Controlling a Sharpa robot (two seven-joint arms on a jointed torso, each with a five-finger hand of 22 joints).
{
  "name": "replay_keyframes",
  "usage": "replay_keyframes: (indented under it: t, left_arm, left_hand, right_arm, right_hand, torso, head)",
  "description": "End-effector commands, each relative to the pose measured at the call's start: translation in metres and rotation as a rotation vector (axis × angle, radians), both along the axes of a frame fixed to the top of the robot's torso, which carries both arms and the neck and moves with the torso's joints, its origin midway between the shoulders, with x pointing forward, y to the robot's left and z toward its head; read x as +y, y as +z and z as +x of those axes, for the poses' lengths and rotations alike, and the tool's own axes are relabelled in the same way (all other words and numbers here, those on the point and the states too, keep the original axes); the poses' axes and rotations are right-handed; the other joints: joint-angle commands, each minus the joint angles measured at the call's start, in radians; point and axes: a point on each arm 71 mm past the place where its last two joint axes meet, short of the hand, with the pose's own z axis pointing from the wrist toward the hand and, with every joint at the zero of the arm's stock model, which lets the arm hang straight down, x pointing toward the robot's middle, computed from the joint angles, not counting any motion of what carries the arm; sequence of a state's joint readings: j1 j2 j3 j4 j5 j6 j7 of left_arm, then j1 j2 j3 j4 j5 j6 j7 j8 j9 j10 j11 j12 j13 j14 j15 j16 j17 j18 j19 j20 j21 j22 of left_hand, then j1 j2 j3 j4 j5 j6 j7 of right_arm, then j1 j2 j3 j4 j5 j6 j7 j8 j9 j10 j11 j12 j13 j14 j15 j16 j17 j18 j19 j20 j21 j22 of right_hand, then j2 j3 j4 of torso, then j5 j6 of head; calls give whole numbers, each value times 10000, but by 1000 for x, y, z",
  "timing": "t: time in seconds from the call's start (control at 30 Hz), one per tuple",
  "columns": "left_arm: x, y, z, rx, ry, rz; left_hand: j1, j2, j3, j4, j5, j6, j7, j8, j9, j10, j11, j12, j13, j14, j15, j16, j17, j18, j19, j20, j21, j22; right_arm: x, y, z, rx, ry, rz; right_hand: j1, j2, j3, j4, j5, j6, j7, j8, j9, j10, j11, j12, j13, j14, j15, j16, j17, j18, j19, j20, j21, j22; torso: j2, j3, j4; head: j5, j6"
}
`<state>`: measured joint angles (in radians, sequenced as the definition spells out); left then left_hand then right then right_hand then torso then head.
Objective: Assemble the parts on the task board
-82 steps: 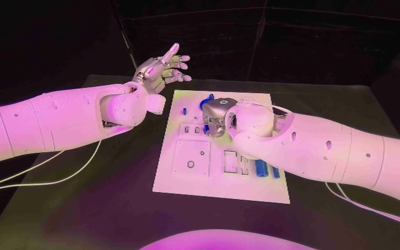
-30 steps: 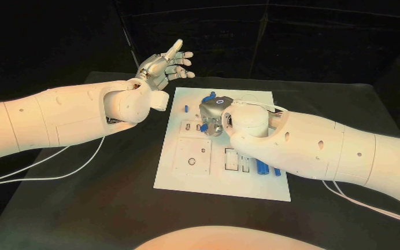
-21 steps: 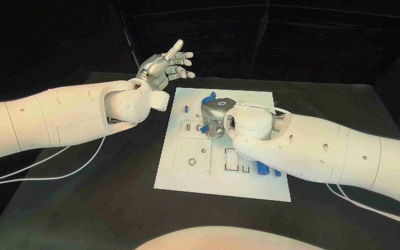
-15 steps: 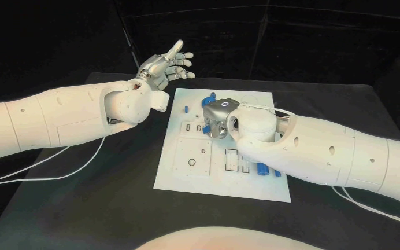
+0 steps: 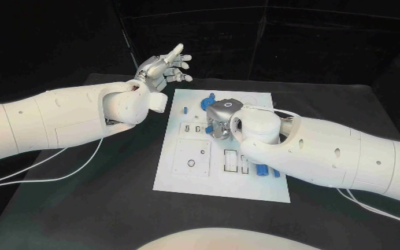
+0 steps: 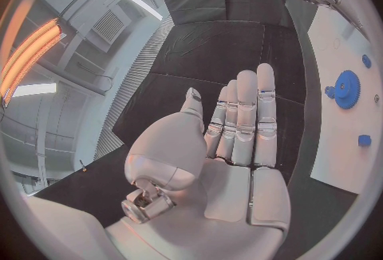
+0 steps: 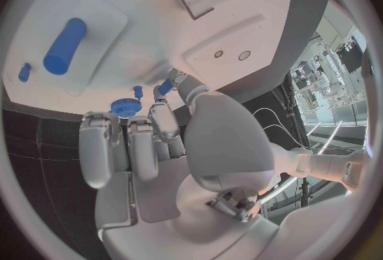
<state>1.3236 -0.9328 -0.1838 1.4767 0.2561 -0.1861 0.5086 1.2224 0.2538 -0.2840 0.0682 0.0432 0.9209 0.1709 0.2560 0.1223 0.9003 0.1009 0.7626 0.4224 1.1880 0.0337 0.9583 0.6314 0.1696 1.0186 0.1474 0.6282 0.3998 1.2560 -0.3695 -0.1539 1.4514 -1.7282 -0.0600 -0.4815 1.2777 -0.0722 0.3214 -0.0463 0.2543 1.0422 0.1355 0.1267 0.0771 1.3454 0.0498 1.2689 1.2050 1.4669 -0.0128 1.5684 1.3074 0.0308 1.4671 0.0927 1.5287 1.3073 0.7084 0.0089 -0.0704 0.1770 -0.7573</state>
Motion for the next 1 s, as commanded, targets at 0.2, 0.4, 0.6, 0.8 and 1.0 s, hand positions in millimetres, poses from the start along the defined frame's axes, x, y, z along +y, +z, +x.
replay_keyframes:
  t: [0.2,0.4,0.6,0.8,1.0]
  left_arm:
    - [-4,0,-1,-152,-543,714]
    - [-4,0,-1,-141,-626,846]
    - [-5,-1,-2,-148,-833,1321]
    - [-8,-8,-8,194,-1604,3188]
    - [-10,-21,-17,759,-2267,5359]
  left_hand:
    - [153,37,-26,-248,50,290,-197,88,-120,868,-240,599,134,1521,-276,2405,2894,138,652,-313,635,312]
    - [175,41,-43,-336,48,360,-235,86,-182,1025,-314,835,242,1832,-334,3002,3659,128,770,-379,868,446]
    - [509,34,60,-681,49,463,-314,78,-257,1273,-415,1207,428,2373,-432,3899,4978,137,952,-465,1219,651]
    - [1599,103,591,-1597,54,560,-413,37,-324,1365,-556,1366,520,2735,-573,4450,5849,147,1149,-593,1551,845]
    - [1941,-236,717,-2255,49,1029,-538,200,-305,1493,-659,1533,615,2983,-664,4816,6466,134,1279,-705,1897,1066]
  right_arm:
    - [-5,2,1,-267,-244,-215]
    - [-10,2,2,-321,-396,-387]
    - [-12,5,0,-478,-407,-168]
    - [-21,14,-6,-861,-178,1063]
    - [-40,25,-13,-1157,-11,2863]
  right_hand:
    - [-74,38,-10,48,40,107,-18,-10,13,28,-20,10,24,1039,-90,24,2634,-78,516,-53,-27,1576]
    - [-74,38,-10,48,40,107,-18,-10,13,28,-20,10,24,1039,-90,24,2634,-78,516,-53,-27,1576]
    - [-79,36,-10,52,46,125,-24,-4,17,36,-25,15,32,1039,-94,24,2634,-78,516,-54,-28,1574]
    - [-110,26,-9,79,130,168,-41,6,25,64,-41,28,56,1039,-107,24,2634,-78,518,-64,-28,1574]
    - [-123,30,2,98,184,211,-61,18,34,62,-57,6,39,1039,-118,24,2634,-75,514,-75,-33,1565]
  torso:
    - [2,-8,5]
    - [6,-9,3]
    - [8,-4,4]
    - [5,4,26]
    - [-9,-6,-7]
  head:
    - [10,2]
    - [4,-1]
    - [-17,4]
    - [-41,89]
    - [-12,177]
